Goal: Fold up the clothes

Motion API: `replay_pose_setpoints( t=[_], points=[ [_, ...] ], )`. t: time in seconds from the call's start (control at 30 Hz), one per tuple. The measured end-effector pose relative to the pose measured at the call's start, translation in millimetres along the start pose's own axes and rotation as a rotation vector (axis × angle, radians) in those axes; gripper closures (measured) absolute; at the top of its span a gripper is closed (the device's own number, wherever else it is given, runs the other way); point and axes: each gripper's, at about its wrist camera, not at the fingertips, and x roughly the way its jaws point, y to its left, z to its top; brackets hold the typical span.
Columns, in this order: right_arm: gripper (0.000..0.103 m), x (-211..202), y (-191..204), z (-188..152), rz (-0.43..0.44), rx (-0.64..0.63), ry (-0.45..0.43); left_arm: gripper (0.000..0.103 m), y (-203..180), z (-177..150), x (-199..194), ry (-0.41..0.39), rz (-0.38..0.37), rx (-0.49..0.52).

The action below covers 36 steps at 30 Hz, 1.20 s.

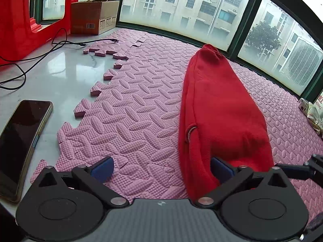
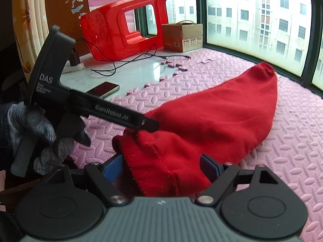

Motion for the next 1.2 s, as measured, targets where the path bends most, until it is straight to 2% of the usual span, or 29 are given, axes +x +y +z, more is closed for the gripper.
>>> replay_pose_setpoints(
  t=[0.13, 0.27, 0.4, 0.63, 0.8, 0.93, 1.2],
  points=[
    [0.017, 3, -12, 12, -0.007, -0.028, -0.012, 0.0, 1, 1, -1, 0.001, -0.005, -0.008],
    [0.017, 3, -22, 16, 0.072, 0.038, 0.019, 0.0, 4, 1, -1, 0.003, -0.006, -0.011],
    [0.017, -8, -31, 17, 0.086, 0.061, 0.008, 0.0, 5, 2, 0, 0.009, -0.008, -0.008],
    [0.017, 4, -68, 25, -0.067, 0.081, -0.007, 0.0, 4, 3, 0, 0.012, 0.003, -0.004],
    [0.017, 22, -98, 26, -0.103, 0.196, 0.0, 0.0, 2, 4, 2, 0.026, 0.017, 0.008],
    [0.017, 33, -124, 18, -0.037, 0.274, -0.014, 0.0, 1, 6, 3, 0.046, 0.03, 0.009],
    [0.016, 30, -137, 12, 0.148, 0.298, -0.149, 0.0, -4, 10, 7, 0.083, 0.078, 0.006]
  ],
)
